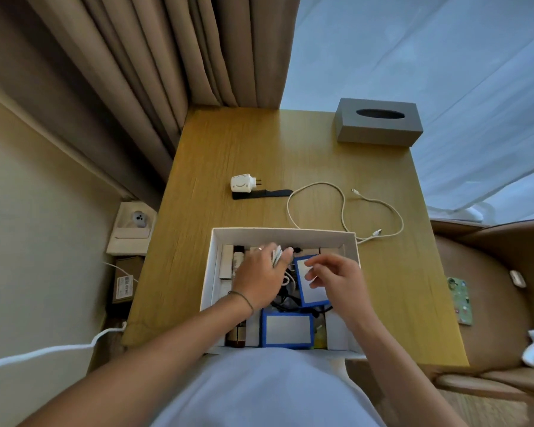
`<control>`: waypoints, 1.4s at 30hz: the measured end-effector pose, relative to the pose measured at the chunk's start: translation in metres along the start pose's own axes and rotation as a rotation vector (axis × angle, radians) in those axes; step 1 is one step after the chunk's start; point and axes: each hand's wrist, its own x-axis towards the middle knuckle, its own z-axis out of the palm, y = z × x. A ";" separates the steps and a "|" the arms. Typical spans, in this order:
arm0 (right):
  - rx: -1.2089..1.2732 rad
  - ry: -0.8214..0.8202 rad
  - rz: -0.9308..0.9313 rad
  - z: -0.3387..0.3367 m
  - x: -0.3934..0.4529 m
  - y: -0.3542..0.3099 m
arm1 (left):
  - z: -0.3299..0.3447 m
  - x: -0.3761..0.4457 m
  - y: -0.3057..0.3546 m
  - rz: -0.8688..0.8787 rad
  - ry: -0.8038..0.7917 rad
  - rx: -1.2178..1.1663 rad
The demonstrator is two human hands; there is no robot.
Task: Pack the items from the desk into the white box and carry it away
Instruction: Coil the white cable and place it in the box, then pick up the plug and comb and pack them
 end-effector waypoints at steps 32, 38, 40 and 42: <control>-0.008 -0.063 -0.084 -0.021 0.020 -0.021 | 0.000 -0.018 0.019 0.461 -0.073 0.413; -0.039 -0.065 -0.123 -0.018 0.060 -0.048 | -0.043 0.038 0.031 0.346 0.057 0.316; -0.077 -0.096 -0.116 -0.012 0.078 -0.058 | -0.058 0.063 0.025 0.278 0.082 0.316; -0.128 -0.117 -0.115 -0.003 0.098 -0.068 | -0.071 0.085 0.017 0.197 0.103 0.320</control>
